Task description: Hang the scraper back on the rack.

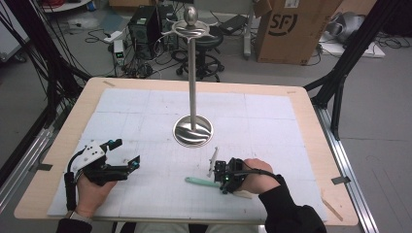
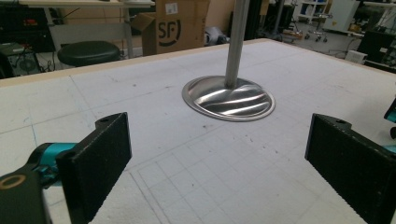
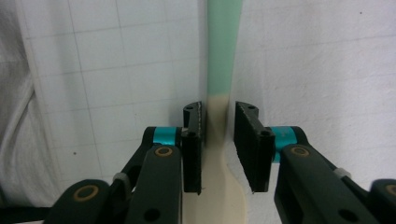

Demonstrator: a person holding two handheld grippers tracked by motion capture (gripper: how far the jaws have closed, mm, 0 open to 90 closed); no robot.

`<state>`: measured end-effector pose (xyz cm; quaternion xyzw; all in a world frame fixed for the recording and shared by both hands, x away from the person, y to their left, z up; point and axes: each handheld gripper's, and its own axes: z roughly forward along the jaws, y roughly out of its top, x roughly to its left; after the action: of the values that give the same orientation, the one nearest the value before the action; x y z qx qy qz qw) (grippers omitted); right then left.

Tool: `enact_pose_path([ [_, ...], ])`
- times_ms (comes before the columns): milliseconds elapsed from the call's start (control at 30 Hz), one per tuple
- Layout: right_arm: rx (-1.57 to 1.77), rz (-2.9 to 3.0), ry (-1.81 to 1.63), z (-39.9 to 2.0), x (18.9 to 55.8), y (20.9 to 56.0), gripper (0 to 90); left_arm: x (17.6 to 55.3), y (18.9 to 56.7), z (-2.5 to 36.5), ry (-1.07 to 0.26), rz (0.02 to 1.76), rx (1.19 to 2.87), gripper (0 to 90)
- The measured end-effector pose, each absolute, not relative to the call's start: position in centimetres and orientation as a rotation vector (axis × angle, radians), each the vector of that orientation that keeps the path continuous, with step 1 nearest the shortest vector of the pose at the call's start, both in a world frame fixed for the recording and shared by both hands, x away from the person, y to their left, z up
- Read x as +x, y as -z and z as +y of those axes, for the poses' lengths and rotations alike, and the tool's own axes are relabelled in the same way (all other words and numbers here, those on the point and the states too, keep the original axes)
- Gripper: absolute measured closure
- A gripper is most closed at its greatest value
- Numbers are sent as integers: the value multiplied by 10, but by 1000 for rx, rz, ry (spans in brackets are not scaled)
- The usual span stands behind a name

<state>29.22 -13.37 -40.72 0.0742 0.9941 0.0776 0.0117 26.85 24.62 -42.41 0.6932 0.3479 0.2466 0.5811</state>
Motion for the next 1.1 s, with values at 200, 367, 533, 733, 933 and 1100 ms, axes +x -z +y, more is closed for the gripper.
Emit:
enact_pose_path([
  [200, 323, 3128, -190, -129, 295, 407, 797, 268, 424, 246, -577, 812, 1620, 76],
  [367, 318, 3129, -189, -129, 296, 407, 801, 268, 424, 247, -577, 814, 1620, 76],
  [533, 332, 3114, -265, -135, 295, 406, 801, 269, 424, 247, -578, 812, 1622, 76],
  [733, 387, 3089, -455, -149, 297, 405, 801, 268, 424, 246, -578, 813, 1621, 76],
  [933, 422, 3033, -600, -161, 295, 397, 802, 269, 424, 246, -579, 814, 1621, 76],
  [1100, 473, 2957, -736, -174, 297, 382, 802, 269, 424, 246, -580, 813, 1622, 76],
])
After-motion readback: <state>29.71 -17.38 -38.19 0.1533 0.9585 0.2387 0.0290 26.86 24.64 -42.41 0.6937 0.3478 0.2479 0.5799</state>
